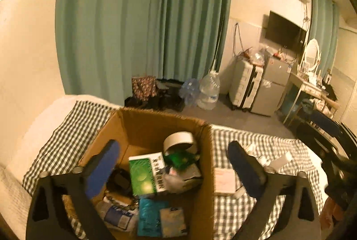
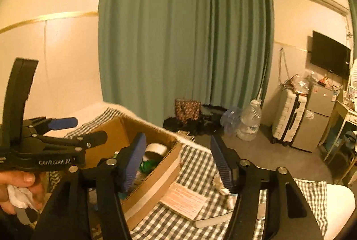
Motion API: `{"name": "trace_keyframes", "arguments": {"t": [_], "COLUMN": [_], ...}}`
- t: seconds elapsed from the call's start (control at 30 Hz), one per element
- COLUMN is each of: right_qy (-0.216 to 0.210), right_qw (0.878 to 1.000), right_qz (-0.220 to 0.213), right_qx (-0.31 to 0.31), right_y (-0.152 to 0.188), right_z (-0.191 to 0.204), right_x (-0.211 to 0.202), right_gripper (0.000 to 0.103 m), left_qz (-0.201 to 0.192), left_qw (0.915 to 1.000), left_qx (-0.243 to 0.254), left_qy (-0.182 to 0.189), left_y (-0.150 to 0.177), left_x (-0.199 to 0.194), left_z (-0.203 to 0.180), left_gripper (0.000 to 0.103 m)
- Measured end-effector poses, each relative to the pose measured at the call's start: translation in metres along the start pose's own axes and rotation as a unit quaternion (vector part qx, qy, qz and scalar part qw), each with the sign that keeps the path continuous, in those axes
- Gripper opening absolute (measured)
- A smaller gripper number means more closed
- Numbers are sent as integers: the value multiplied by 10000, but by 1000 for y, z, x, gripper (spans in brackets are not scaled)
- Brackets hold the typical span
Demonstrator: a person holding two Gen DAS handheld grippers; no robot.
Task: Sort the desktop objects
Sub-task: 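Withdraw both open grippers from the box back over the remaining items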
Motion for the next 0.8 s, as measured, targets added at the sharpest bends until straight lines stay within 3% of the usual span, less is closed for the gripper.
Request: {"name": "trace_keyframes", "arguments": {"t": [0.1, 0.13, 0.23, 0.43, 0.8], "right_qy": [200, 369, 652, 981, 1470], "right_qw": [9995, 9985, 9960, 9928, 9864], "right_qz": [-225, -398, -606, -547, -270], "right_qx": [54, 52, 107, 422, 687], "right_y": [-2, -2, -3, 2, 42], "right_z": [-14, -23, -40, -82, -157], "right_x": [-22, -33, -52, -72, -85], "right_gripper": [101, 103, 103, 103, 103], "left_qz": [-219, -270, -417, -562, -422], "left_qw": [9997, 9995, 9988, 9970, 9972], "left_qx": [-21, -10, 94, 443, 508], "left_qy": [133, 172, 218, 297, 361], "left_y": [-10, -11, -14, -15, -7], "left_x": [-12, -15, -23, -26, 4], "left_z": [-13, -19, -36, -77, -119], "left_gripper": [103, 103, 103, 103, 103]}}
Point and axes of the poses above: each gripper's, at about its wrist camera, not at the fingertips, and x roughly the way its jaws point, z to its left, y to its underside, the point moved 10 cm from there along x, roughly the way its jaws point, and after that the axes turned 11 degrees about z, right-handed, at the moved point
